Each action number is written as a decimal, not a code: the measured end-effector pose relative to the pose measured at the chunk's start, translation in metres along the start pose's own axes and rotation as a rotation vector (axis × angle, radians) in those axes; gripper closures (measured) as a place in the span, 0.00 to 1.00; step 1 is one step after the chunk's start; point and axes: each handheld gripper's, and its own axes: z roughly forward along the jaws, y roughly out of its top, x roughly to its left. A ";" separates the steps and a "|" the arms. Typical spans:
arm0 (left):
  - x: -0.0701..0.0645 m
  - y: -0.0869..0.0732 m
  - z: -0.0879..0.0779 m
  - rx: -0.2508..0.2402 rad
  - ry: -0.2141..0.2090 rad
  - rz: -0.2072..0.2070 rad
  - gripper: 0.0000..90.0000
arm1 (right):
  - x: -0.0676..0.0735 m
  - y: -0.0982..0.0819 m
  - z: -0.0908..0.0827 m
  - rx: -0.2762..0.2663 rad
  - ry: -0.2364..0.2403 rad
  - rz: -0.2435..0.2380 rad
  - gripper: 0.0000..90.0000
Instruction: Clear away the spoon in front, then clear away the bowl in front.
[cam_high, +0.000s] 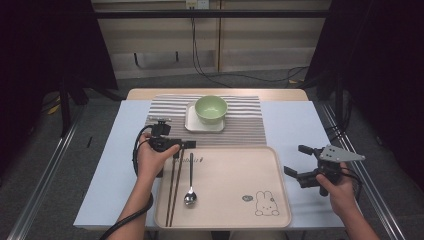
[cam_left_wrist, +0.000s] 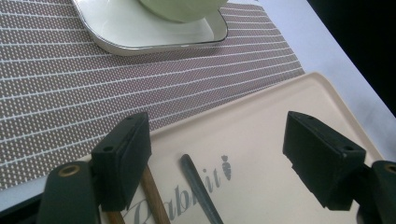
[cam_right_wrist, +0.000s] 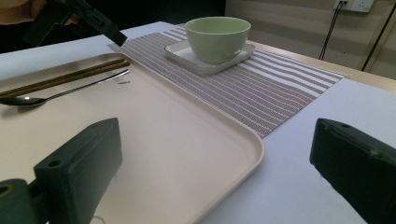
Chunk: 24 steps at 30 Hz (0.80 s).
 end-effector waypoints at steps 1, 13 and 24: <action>0.000 0.001 -0.001 0.003 -0.002 0.005 0.25 | 0.000 0.000 0.000 0.000 0.001 0.000 0.02; -0.002 0.010 0.002 -0.018 0.020 0.012 0.10 | 0.000 0.000 0.002 0.004 -0.005 0.000 0.02; -0.003 0.023 0.005 -0.031 0.021 0.014 0.06 | 0.001 0.000 0.002 0.006 -0.007 -0.005 0.02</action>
